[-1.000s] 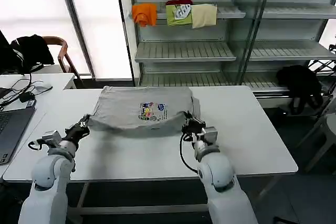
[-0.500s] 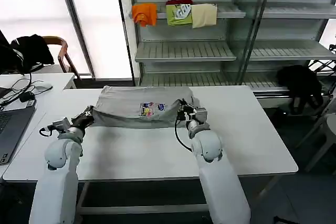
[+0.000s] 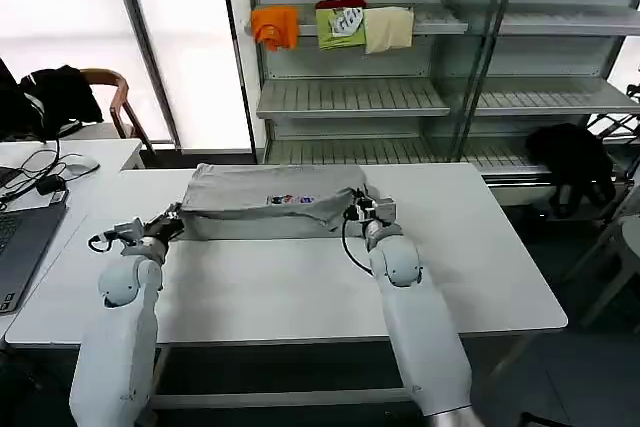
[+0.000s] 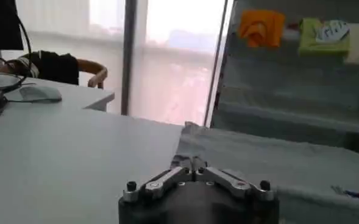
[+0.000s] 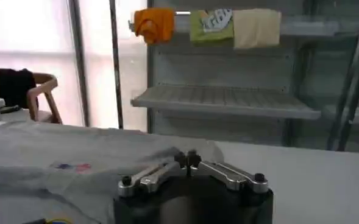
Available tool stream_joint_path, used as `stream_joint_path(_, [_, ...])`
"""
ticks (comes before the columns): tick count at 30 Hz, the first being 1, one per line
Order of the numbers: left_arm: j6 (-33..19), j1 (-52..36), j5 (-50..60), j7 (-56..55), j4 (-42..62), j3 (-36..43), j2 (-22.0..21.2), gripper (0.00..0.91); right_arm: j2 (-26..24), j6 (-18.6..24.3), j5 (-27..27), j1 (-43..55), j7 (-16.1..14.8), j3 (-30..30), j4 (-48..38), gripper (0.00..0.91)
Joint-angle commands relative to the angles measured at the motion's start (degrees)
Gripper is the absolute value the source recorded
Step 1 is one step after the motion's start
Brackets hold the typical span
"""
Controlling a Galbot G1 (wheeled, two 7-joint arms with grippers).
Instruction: Fold and organize the clothes.
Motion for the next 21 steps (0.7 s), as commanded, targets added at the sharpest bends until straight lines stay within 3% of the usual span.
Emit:
stream_joint_path(1, [-1.0, -0.7, 2.0, 0.7, 2.0, 0.2, -0.1, 0.907, 2.8, 5.4, -2.4, 2.8, -0.1, 1.4, -6.9, 0.907])
stream_joint_path(7, [-1.1, 0.3, 1.7, 0.6, -1.6, 0.1, 0.2, 0.907, 2.8, 11.6, -1.5, 4.9, 2.0, 2.7, -10.1, 0.907])
stream_joint_path(14, [0.2, 1.9, 0.9, 0.3, -6.1, -0.2, 0.7, 0.907, 2.8, 11.1, 0.1, 5.4, 2.8, 3.5, -8.4, 0.907])
stream_joint_path(17, [1.9, 3.3, 1.6, 0.4, -7.8, -0.2, 1.0, 0.907, 2.8, 8.0, 0.2, 3.0, 2.4, 2.5, -3.7, 0.907])
stream_joint_path(21, [7.9, 5.1, 3.3, 1.2, -8.6, -0.3, 1.5, 0.907, 0.8, 0.4, 0.6, -6.2, 1.9, -0.6, 7.2, 0.907])
